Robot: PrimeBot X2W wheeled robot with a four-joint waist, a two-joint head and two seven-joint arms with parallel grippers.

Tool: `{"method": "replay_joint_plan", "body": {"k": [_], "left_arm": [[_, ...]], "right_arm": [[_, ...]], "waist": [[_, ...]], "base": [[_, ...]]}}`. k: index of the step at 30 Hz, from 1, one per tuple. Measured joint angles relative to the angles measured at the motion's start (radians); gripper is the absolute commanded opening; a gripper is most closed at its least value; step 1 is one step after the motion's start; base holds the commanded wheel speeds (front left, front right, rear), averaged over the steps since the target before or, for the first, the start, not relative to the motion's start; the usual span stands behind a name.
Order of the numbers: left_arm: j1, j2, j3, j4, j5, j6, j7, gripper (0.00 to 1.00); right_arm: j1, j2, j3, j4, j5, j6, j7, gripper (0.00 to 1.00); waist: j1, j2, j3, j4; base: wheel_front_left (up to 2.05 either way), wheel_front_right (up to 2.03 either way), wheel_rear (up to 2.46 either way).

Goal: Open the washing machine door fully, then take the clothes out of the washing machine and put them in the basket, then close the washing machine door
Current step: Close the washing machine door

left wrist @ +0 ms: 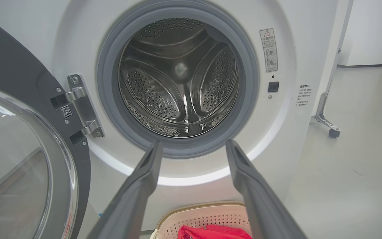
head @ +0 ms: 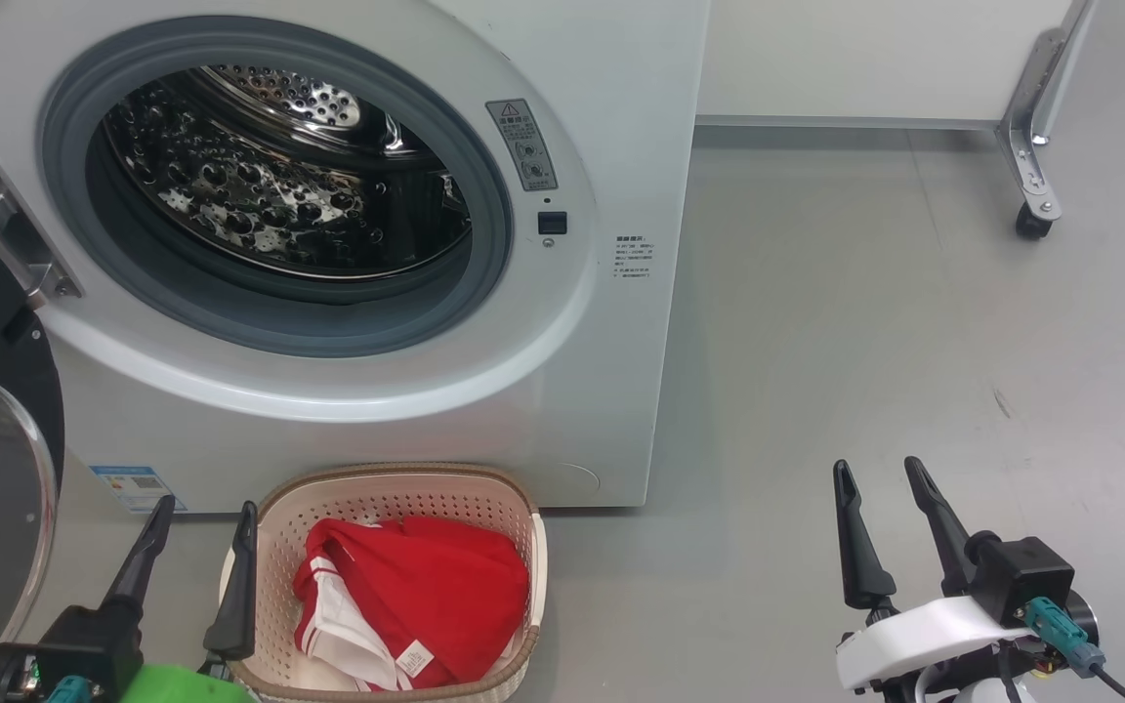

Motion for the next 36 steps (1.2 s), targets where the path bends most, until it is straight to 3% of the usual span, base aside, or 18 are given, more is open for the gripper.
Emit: {"method": "replay_joint_plan", "body": {"k": [18, 36], "left_arm": [[0.001, -0.001, 0.003, -0.001, 0.0, -0.004, 0.0, 1.0], [0.0, -0.007, 0.003, -0.003, 0.006, -0.005, 0.0, 1.0]], "right_arm": [[0.0, 0.0, 0.0, 0.001, 0.0, 0.005, 0.0, 1.0], [0.0, 0.0, -0.001, 0.007, 0.0, 0.005, 0.0, 1.0]], "waist": [[0.0, 0.0, 0.007, 0.002], [0.0, 0.0, 0.006, 0.003]], "base": [[-0.54, 0.54, 0.0], [-1.25, 1.25, 0.0]]}}
